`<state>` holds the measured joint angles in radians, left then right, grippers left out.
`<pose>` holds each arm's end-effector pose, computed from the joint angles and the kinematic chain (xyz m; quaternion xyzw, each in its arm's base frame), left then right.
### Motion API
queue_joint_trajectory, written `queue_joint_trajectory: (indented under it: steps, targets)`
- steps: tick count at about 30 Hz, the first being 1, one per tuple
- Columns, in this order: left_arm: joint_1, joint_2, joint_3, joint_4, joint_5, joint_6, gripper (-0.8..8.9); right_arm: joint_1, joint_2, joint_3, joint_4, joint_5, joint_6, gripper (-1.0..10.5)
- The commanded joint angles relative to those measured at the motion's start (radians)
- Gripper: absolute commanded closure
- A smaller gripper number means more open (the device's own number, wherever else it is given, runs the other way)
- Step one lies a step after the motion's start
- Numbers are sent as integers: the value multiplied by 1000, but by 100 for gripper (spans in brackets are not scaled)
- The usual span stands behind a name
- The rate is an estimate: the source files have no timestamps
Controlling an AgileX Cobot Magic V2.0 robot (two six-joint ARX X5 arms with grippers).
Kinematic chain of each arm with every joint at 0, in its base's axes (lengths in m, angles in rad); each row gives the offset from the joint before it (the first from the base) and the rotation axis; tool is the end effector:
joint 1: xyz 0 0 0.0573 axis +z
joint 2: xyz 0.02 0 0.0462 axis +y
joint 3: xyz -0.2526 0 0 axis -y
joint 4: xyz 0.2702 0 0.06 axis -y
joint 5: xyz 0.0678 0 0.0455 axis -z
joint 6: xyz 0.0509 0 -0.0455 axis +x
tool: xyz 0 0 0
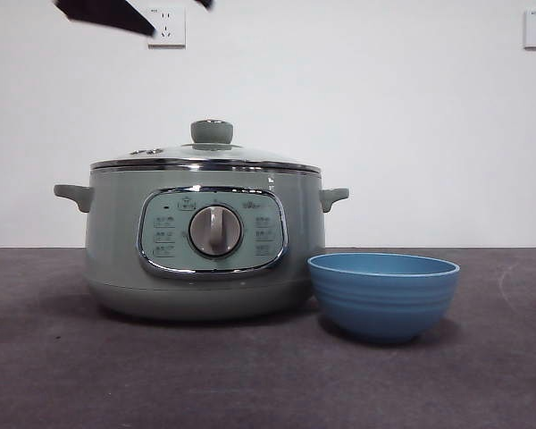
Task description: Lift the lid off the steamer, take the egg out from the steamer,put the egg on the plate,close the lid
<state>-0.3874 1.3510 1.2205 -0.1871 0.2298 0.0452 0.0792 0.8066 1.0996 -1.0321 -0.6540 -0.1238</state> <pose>0.3217 -0.1438 0.3377 0.0337 0.1508 -0.3034 0.9403 0.1636 0.0440 0.3485 0.0483 0.3250 0.3550 0.8752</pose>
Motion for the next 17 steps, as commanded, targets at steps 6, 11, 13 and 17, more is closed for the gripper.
queue_joint_trajectory:
  steps: [6,11,13,17]
  targets:
    - [-32,143,-2,76,-20,35,262,2,1,1,5,0,-3,379]
    - [-39,204,-2,81,-20,35,262,2,1,1,4,0,-3,379]
    - [-39,223,-2,78,-21,35,262,2,0,1,3,0,-3,379]
    - [-39,247,-2,70,-23,34,262,2,0,1,2,1,-4,379]
